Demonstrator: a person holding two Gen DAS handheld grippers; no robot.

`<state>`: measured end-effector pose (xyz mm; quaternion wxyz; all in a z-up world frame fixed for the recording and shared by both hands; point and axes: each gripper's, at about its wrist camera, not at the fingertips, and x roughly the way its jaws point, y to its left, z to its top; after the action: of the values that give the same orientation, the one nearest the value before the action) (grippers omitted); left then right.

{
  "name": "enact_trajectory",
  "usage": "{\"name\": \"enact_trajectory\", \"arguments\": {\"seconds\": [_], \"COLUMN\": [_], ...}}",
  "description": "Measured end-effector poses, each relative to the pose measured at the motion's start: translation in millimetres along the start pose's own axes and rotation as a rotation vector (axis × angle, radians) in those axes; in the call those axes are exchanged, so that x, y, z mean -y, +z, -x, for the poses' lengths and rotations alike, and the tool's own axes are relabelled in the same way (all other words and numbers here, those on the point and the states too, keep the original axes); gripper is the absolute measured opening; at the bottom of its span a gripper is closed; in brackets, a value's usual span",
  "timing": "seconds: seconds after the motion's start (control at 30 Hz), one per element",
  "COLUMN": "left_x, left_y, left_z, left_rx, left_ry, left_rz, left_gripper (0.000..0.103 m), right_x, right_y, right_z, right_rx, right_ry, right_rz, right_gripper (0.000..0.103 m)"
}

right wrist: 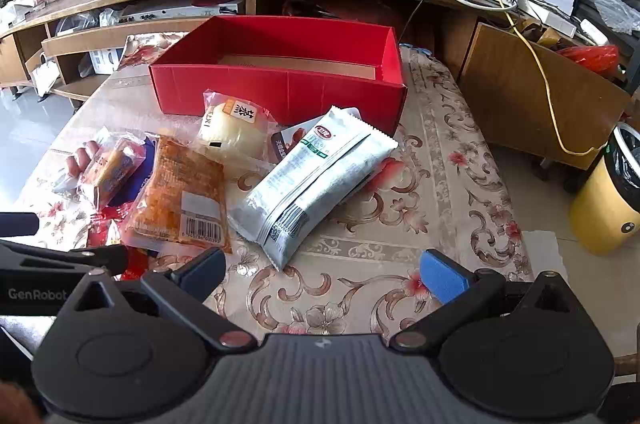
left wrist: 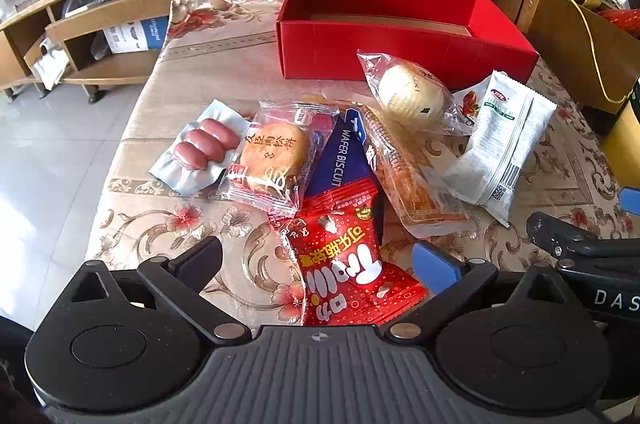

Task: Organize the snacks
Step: 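Move both tools toward the snack pile beside the red box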

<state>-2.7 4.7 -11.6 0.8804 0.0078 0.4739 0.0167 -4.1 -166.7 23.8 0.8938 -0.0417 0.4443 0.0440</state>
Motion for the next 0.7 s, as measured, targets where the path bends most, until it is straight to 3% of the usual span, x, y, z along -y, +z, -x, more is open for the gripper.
{"name": "enact_trajectory", "arguments": {"seconds": [0.7], "left_x": [-28.9], "left_y": [1.5], "left_z": [-8.6], "left_rx": [-0.039], "left_ry": [-0.025], "left_rz": [0.111], "left_gripper": [0.101], "right_x": [-20.0], "right_y": [25.8], "right_z": [-7.8], "right_rx": [-0.005], "right_ry": [0.076], "right_rz": [0.034], "right_gripper": [0.094]}}
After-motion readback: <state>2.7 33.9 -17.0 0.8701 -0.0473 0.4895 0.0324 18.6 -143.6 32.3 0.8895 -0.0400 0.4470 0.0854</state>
